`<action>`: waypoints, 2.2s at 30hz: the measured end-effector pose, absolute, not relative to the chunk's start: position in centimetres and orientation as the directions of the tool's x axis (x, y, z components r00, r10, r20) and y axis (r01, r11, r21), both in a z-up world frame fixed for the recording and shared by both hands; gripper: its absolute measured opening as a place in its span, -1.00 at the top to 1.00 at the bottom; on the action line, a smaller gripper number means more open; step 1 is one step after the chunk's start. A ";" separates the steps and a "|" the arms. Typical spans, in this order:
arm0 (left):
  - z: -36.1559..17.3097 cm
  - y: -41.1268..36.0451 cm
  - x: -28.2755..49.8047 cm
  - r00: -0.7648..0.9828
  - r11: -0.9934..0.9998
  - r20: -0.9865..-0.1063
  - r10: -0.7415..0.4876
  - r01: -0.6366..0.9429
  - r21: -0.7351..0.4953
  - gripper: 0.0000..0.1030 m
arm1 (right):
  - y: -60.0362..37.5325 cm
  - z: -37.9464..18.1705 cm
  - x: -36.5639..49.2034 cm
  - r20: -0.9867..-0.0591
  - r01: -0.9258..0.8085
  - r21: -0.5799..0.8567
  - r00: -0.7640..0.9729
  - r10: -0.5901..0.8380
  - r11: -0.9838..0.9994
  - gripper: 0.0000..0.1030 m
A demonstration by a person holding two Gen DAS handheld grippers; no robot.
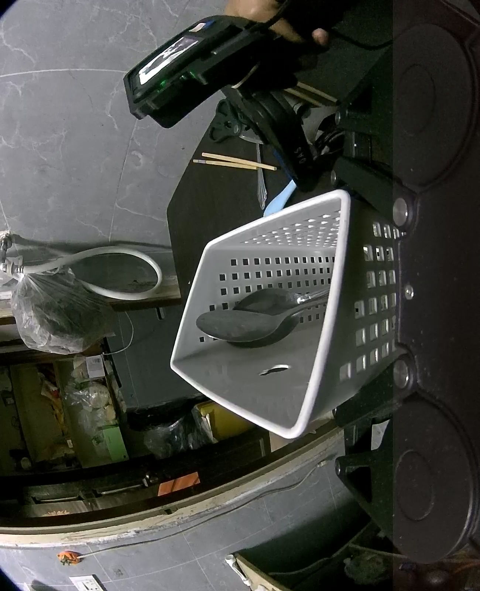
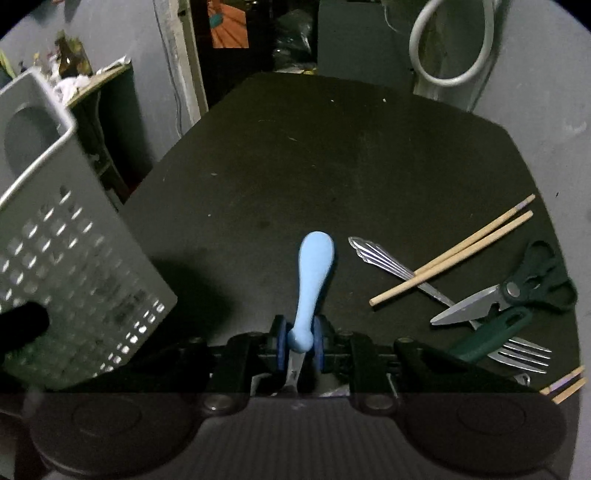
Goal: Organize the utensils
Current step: 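Lift the light-blue spoon with the right gripper and lower it into the caddy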
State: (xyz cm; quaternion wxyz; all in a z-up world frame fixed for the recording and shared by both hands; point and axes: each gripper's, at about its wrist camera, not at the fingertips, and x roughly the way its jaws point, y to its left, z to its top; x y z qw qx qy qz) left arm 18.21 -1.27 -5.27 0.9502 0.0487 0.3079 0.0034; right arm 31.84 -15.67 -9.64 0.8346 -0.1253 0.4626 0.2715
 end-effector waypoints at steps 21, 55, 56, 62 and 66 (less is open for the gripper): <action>-5.5 -1.8 18.3 0.812 0.995 -0.583 0.035 0.028 0.098 -0.53 | -21.6 -5.7 30.7 -0.598 -0.470 0.310 0.580 0.554 0.826 0.67; -5.7 -2.0 18.5 0.812 0.995 -0.583 0.029 0.031 0.093 -0.52 | -14.5 4.9 24.0 -0.378 -0.787 0.212 0.480 0.791 0.579 0.66; -5.7 -1.9 18.4 0.812 0.995 -0.583 0.028 0.032 0.093 -0.52 | -14.3 4.6 23.7 -0.388 -0.790 0.200 0.479 0.787 0.579 0.66; -5.8 -1.9 18.4 0.812 0.995 -0.582 0.029 0.030 0.091 -0.52 | -13.4 2.8 23.1 -0.449 -0.797 0.176 0.458 0.767 0.578 0.66; -5.8 -1.9 18.4 0.814 0.996 -0.581 0.029 0.029 0.089 -0.52 | -12.7 2.2 22.8 -0.486 -0.801 0.156 0.448 0.751 0.578 0.66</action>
